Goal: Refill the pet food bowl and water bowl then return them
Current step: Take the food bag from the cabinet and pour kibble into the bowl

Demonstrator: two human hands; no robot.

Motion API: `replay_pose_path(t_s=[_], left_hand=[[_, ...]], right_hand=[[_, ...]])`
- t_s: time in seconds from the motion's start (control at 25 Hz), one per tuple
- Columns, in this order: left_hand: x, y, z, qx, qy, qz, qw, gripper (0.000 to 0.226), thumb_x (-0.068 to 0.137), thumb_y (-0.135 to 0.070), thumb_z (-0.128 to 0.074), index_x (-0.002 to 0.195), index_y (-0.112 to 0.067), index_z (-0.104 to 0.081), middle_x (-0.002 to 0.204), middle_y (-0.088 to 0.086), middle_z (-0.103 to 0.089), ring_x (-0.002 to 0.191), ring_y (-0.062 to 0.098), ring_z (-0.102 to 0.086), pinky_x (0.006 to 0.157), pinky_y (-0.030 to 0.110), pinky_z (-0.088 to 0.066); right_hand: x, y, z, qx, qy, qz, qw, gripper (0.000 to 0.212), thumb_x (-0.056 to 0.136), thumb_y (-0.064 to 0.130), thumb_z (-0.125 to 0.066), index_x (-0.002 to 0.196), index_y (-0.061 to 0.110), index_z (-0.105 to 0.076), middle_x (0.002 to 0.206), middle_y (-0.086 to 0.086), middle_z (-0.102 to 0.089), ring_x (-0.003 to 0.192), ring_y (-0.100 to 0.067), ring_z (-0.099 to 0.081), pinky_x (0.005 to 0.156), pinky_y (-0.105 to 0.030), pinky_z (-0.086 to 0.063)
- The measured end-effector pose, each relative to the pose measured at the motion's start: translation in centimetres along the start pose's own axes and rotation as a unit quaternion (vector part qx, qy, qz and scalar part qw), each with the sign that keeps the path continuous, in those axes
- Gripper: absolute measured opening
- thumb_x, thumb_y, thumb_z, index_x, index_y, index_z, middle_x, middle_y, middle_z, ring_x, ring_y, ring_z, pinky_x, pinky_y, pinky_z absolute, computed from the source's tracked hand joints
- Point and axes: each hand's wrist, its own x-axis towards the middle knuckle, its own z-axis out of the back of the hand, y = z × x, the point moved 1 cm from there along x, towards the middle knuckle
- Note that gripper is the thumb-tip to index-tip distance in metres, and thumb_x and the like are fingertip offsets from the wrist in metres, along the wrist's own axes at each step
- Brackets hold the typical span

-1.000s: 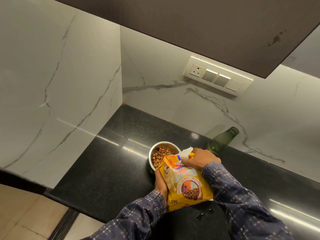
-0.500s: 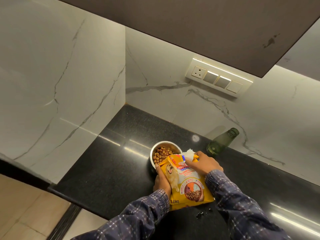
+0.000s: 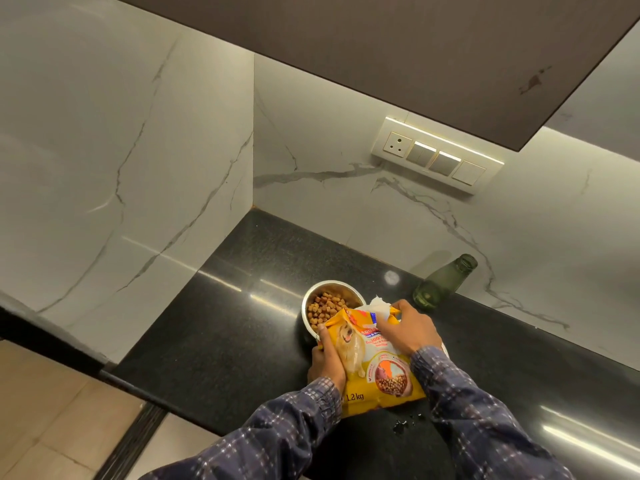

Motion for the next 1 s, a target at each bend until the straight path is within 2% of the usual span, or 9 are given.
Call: replay_pose_path(t_s=[0.04,0.12,0.24,0.44,0.56,0.68,0.8,0.88,1.0], left_hand=[[-0.9,-0.9,0.0,-0.021,-0.017,0.020,0.999,0.117,0.071,-0.102,-0.011,0.152,-0.026,-0.047,0.136,0.014,-0.064,0.118,0.037,-0.065,0.113,0.057,-0.047],[-2.3,-2.1,0.1,-0.017,-0.038,0.023,0.999,0.098,0.086,-0.091,-0.016,0.149,-0.024,-0.050,0.136,0.015,-0.064,0.120,0.038,-0.063,0.115,0.055,-0.043],[-2.8,-2.2,0.1,-0.007,-0.034,0.019,0.999,0.096,0.088,-0.090,-0.014,0.153,-0.026,-0.044,0.140,0.016,-0.060,0.124,0.038,-0.061,0.115,0.055,-0.042],[-3.0,-1.9,-0.6,-0.018,-0.026,0.039,0.999,0.092,0.091,-0.086,-0.008,0.157,-0.029,-0.038,0.144,0.017,-0.057,0.126,0.039,-0.059,0.114,0.056,-0.042],[-2.5,-1.9,-0.8,-0.032,-0.030,0.050,0.998,0.095,0.089,-0.089,-0.009,0.157,-0.029,-0.039,0.145,0.017,-0.056,0.126,0.039,-0.059,0.114,0.058,-0.043],[-1.7,-1.9,-0.9,-0.045,-0.041,0.047,0.997,0.100,0.086,-0.092,-0.014,0.151,-0.025,-0.048,0.138,0.016,-0.061,0.122,0.038,-0.062,0.116,0.057,-0.043],[-0.6,-2.0,-1.2,-0.058,-0.055,0.045,0.996,0.106,0.082,-0.096,-0.013,0.146,-0.023,-0.055,0.134,0.015,-0.064,0.120,0.038,-0.063,0.117,0.056,-0.043],[-0.6,-2.4,-1.1,-0.055,-0.049,0.048,0.996,0.108,0.080,-0.096,-0.012,0.147,-0.023,-0.054,0.135,0.016,-0.064,0.120,0.038,-0.063,0.116,0.056,-0.043],[-1.0,-2.9,-1.2,-0.068,-0.047,0.052,0.995,0.099,0.086,-0.091,-0.014,0.151,-0.025,-0.049,0.140,0.017,-0.061,0.122,0.039,-0.062,0.115,0.057,-0.044]], right_hand=[[-0.2,0.0,-0.1,0.011,-0.009,-0.001,1.000,0.071,0.089,0.067,-0.067,0.146,0.029,-0.048,0.137,-0.007,-0.066,0.117,-0.025,-0.066,0.095,-0.041,-0.056],[-0.3,-0.1,-0.2,0.031,-0.022,0.000,0.999,0.069,0.089,0.067,-0.068,0.143,0.030,-0.049,0.133,-0.007,-0.068,0.115,-0.026,-0.067,0.097,-0.044,-0.058],[-0.1,-0.7,-0.3,0.042,-0.017,0.009,0.999,0.065,0.090,0.063,-0.069,0.142,0.031,-0.048,0.133,-0.008,-0.068,0.114,-0.025,-0.067,0.099,-0.049,-0.059],[0.3,-0.8,0.1,0.037,0.022,0.023,0.999,0.060,0.101,0.058,-0.056,0.148,0.024,-0.043,0.141,-0.012,-0.064,0.112,-0.024,-0.064,0.101,-0.045,-0.054],[0.7,-0.8,-0.3,0.034,0.006,0.009,0.999,0.064,0.100,0.062,-0.054,0.149,0.024,-0.042,0.143,-0.012,-0.063,0.121,-0.027,-0.065,0.104,-0.046,-0.055],[0.7,0.0,-0.4,0.008,-0.030,0.014,0.999,0.073,0.094,0.072,-0.056,0.148,0.024,-0.044,0.137,-0.007,-0.066,0.118,-0.026,-0.067,0.094,-0.042,-0.054],[1.1,0.9,0.1,-0.020,-0.063,0.016,0.998,0.080,0.088,0.081,-0.055,0.145,0.026,-0.046,0.133,-0.005,-0.068,0.115,-0.026,-0.069,0.097,-0.047,-0.056],[1.5,1.0,0.2,-0.022,-0.057,0.017,0.998,0.081,0.088,0.082,-0.053,0.145,0.025,-0.045,0.132,-0.005,-0.069,0.114,-0.026,-0.069,0.100,-0.050,-0.058],[2.0,0.7,0.3,0.004,-0.042,0.026,0.999,0.079,0.089,0.080,-0.053,0.145,0.024,-0.044,0.132,-0.005,-0.069,0.107,-0.023,-0.069,0.098,-0.049,-0.059]])
